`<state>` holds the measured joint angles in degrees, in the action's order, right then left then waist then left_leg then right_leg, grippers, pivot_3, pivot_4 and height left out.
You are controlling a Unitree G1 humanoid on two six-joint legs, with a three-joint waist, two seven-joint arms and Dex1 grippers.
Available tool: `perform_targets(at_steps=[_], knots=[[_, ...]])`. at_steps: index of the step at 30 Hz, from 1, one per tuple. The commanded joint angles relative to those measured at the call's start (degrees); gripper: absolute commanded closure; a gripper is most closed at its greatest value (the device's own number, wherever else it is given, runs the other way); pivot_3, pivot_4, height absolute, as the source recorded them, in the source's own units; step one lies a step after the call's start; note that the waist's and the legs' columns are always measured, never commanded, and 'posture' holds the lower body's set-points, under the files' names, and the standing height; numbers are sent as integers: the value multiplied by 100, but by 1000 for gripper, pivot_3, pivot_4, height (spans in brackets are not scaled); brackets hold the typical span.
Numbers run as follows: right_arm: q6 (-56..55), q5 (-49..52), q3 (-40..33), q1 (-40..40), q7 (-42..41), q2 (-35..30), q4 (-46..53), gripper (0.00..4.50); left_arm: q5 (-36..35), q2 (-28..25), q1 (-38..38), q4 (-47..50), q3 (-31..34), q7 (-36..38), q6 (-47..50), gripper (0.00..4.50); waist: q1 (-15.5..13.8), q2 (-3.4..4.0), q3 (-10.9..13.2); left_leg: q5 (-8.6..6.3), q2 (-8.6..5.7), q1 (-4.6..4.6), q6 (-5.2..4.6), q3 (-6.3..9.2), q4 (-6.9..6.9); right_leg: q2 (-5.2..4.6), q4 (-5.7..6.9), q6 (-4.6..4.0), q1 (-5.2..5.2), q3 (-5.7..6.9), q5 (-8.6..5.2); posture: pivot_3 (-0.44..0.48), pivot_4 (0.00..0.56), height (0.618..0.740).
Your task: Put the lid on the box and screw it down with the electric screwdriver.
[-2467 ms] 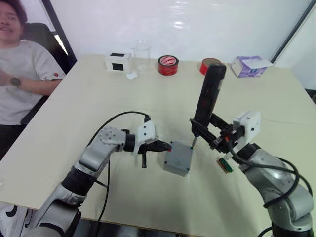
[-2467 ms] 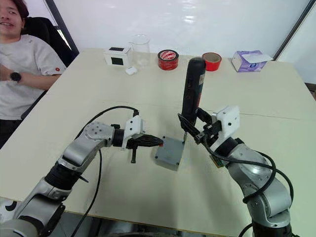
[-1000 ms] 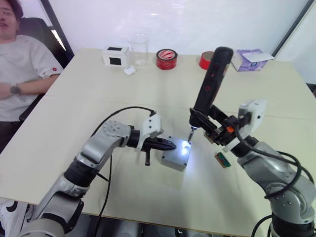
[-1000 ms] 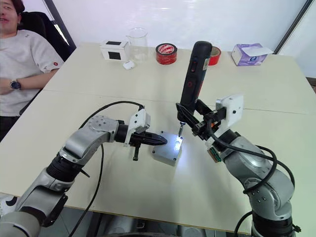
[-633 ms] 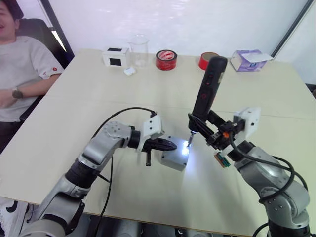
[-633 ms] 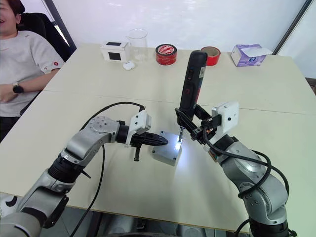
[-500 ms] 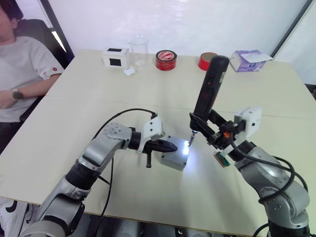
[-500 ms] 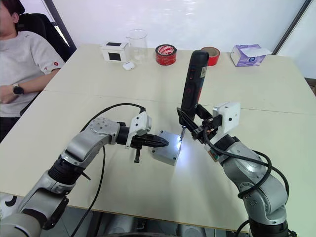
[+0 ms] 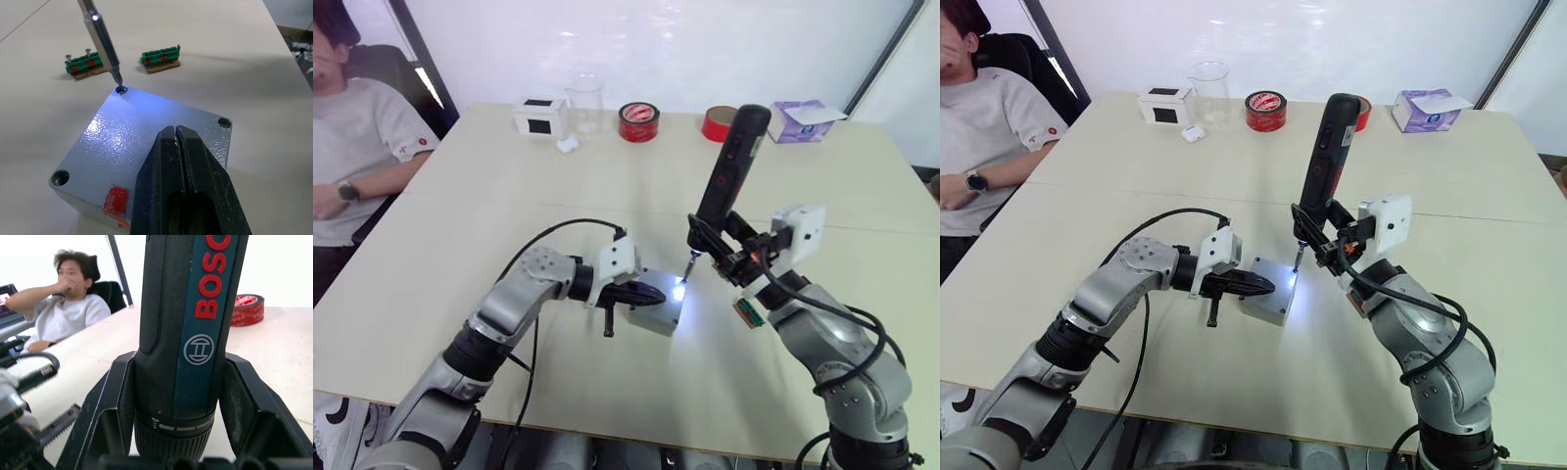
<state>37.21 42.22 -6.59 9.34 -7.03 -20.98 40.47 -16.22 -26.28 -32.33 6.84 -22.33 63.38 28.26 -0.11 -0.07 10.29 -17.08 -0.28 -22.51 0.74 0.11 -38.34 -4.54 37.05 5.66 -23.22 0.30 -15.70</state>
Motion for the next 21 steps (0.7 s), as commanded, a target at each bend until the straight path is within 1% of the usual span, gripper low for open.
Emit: perform_targets(at_steps=[1,14,19,21], knots=[[-108,128,-76,109,-26,22,376,2642,149,-1,98,-92,-162,-48,88,4500,0,0,0,0,0,2,0,0,0,0,1,0,1,0,0,0,150,740],[-708,-618,142,-466,-555,6,-11,2642,199,11,86,-167,-102,-75,70,4500,8,-4,-8,1,-1,12,-2,-1,-1,0,5,0,11,-1,0,0,150,740],[-814,-714,180,-433,-573,165,-108,2642,203,-1,101,-150,-98,-82,80,4500,58,-5,-9,4,-1,13,-6,0,-1,1,8,0,12,-1,0,0,150,740],[-739,-567,124,-322,-512,282,-64,2642,207,-11,114,-142,-97,-87,82,4500,72,-5,-9,4,0,13,-6,0,-1,0,9,0,12,-1,0,0,150,740]])
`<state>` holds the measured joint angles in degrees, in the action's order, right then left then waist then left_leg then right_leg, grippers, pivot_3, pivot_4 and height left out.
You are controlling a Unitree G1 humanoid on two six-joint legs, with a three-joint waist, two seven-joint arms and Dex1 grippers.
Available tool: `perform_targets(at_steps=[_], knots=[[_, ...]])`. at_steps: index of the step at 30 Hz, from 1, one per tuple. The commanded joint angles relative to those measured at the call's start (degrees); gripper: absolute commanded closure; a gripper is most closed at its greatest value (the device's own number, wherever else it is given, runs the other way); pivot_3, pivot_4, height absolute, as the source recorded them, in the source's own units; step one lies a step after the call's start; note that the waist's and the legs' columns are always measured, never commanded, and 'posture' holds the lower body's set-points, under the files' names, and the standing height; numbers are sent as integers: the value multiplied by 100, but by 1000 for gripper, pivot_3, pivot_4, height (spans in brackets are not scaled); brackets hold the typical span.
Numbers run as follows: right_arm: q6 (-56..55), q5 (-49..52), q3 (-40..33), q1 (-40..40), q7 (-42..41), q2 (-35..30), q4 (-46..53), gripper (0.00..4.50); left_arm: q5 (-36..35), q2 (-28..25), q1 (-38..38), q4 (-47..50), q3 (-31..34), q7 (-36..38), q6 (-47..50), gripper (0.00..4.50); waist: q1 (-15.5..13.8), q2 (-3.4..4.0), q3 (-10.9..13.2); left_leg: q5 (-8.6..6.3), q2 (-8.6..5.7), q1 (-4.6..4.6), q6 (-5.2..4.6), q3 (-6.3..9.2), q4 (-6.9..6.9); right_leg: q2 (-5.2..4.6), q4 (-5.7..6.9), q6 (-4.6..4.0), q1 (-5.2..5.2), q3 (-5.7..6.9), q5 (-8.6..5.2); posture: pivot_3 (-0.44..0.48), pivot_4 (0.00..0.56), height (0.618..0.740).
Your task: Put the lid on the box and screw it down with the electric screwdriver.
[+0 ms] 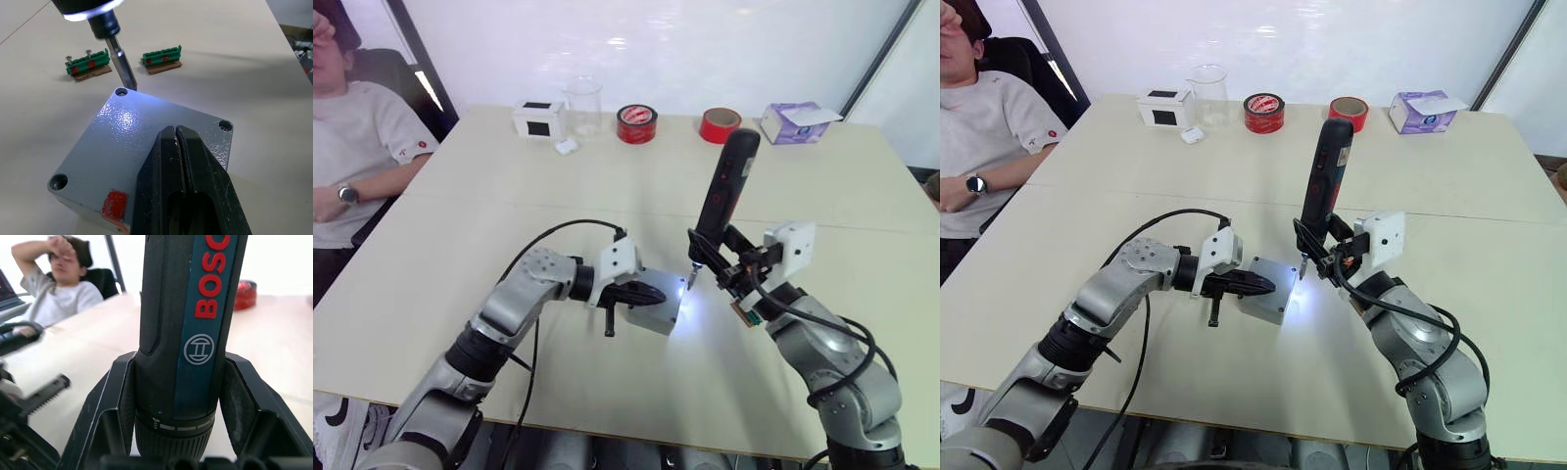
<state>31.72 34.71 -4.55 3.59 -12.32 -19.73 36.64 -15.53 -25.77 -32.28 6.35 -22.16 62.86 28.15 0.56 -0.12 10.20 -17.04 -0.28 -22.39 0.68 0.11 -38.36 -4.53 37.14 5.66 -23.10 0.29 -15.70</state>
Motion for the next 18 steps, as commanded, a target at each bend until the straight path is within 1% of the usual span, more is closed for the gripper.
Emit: perform_targets(at_steps=[1,8,18], knots=[[-146,268,-134,314,60,210,340,2642,140,-66,114,-91,-114,-38,94,4500,14,0,0,0,0,0,0,1,0,0,1,0,0,0,0,0,150,740],[-12,470,-368,620,197,188,429,2642,135,-68,140,-87,-127,-59,87,4500,16,0,0,4,0,2,-6,2,0,0,6,0,-1,0,0,0,150,740],[-50,323,-135,428,85,197,406,2642,162,-72,96,-147,-109,-83,71,4500,16,1,0,5,0,2,-6,2,0,0,6,0,-1,-1,0,0,150,740]])
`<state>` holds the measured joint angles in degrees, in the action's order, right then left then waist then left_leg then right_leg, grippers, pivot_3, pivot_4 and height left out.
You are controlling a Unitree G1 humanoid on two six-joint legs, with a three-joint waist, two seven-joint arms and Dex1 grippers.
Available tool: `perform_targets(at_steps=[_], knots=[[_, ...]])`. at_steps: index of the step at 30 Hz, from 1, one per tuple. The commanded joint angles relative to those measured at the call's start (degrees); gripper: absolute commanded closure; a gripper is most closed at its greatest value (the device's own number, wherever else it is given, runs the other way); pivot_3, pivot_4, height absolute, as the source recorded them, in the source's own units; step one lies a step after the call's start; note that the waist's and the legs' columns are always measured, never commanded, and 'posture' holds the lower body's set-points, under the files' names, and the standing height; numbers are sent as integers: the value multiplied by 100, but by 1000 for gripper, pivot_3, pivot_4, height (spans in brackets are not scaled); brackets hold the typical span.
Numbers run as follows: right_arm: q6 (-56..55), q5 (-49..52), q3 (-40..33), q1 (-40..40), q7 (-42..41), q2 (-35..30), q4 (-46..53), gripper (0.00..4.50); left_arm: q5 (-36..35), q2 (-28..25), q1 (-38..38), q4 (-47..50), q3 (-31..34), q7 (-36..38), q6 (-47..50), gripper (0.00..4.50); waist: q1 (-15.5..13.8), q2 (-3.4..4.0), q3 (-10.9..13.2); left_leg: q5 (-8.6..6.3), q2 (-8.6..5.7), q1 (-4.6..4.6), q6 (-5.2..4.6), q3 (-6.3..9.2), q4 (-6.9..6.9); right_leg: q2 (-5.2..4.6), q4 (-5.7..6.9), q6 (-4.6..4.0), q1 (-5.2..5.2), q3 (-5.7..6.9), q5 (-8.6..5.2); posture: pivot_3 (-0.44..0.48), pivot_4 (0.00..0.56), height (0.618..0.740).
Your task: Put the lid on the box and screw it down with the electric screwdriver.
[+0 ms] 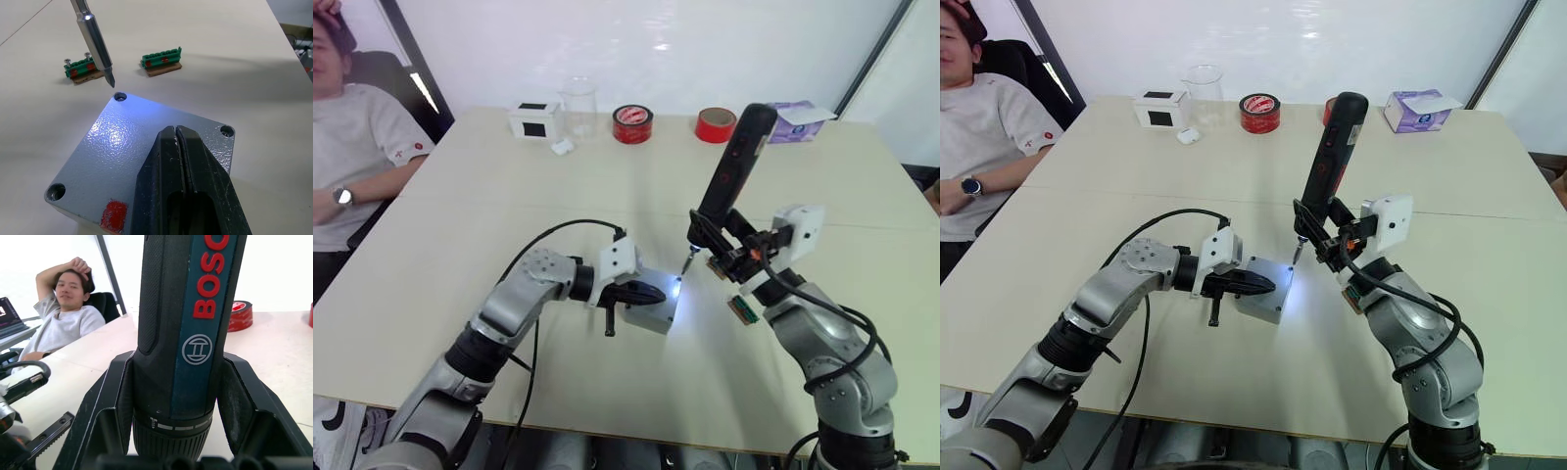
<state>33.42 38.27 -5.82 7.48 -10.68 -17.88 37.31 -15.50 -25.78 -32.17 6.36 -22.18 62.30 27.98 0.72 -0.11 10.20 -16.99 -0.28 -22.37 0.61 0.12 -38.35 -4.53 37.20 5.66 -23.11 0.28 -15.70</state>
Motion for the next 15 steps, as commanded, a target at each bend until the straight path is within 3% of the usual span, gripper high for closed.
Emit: perform_targets(at_steps=[1,9,15], knots=[[-237,-54,2,17,-95,8,326,2642,162,-78,91,-140,-107,-30,89,4500,2,0,0,0,0,0,0,0,0,0,0,0,0,0,0,0,150,740],[-311,-264,85,-92,-215,-11,251,2642,155,-118,120,-110,-92,-33,111,4500,2,0,0,0,0,0,0,0,0,0,0,0,0,0,0,0,150,740],[-338,-1022,796,-458,-511,-424,163,2642,172,-123,131,-144,-107,-34,93,4500,3,-6,-13,0,0,2,0,0,0,1,0,0,1,0,0,0,150,740]])
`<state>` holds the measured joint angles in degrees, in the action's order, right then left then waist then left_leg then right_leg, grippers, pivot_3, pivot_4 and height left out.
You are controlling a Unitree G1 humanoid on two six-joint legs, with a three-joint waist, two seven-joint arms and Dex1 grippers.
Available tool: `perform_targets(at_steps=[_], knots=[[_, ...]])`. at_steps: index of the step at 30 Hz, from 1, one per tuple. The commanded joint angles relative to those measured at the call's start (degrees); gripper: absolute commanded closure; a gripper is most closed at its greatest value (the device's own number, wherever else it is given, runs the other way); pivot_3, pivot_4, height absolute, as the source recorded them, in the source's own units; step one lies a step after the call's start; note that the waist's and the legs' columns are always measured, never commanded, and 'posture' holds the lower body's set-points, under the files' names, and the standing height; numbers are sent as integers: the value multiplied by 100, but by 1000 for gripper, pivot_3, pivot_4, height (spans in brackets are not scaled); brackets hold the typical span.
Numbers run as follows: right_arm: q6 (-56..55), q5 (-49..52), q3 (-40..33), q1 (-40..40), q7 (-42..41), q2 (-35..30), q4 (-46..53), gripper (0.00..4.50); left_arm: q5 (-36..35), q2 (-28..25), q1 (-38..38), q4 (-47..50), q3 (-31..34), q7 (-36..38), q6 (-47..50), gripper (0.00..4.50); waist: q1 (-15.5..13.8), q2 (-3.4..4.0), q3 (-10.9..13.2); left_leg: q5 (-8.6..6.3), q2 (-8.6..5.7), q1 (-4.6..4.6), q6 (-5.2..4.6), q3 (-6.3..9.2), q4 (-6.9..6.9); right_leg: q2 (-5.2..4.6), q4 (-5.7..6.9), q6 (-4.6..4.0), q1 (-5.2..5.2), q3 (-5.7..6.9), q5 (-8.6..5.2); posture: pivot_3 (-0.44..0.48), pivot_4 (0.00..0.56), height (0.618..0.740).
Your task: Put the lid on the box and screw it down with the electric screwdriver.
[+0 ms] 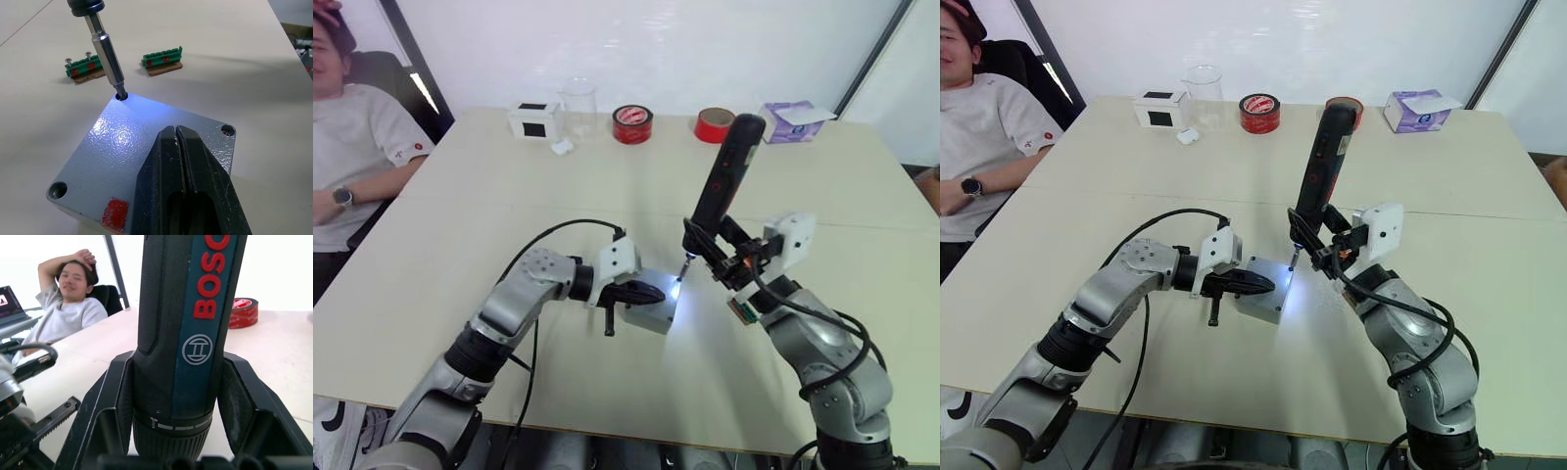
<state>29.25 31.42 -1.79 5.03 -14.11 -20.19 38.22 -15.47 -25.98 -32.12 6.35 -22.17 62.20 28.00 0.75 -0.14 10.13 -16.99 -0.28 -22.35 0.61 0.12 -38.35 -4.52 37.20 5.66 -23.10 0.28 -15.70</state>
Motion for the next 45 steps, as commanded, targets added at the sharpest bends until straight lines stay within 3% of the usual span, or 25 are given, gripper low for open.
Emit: perform_targets(at_steps=[1,4,8,33,45], knots=[[107,-372,470,-277,-182,-211,47,2642,173,-102,130,-149,-112,-25,88,4500,3,-10,-25,0,0,1,0,0,0,1,0,0,1,0,0,0,150,740],[164,-475,595,-402,-113,-161,-54,2642,186,-90,139,-201,-117,-34,85,4500,4,-47,-68,0,4,14,0,2,1,7,-2,-1,13,0,-1,0,150,740],[181,-523,645,-500,0,58,-149,2642,219,-69,186,-321,-121,-40,59,4500,5,-66,-90,-3,7,96,-3,3,17,7,-20,-7,92,1,-5,0,150,740],[635,-1014,873,-323,239,342,-294,2642,316,-32,314,-414,-208,-42,-32,4500,1,-93,-212,-3,13,100,-3,11,23,-2,-21,-33,92,-2,-20,0,150,740],[610,-843,303,-133,66,136,43,2642,328,20,299,-442,-232,-32,-65,4500,-10,-90,-210,-4,14,95,-3,15,24,-13,-31,-35,93,-1,-21,0,150,740]])
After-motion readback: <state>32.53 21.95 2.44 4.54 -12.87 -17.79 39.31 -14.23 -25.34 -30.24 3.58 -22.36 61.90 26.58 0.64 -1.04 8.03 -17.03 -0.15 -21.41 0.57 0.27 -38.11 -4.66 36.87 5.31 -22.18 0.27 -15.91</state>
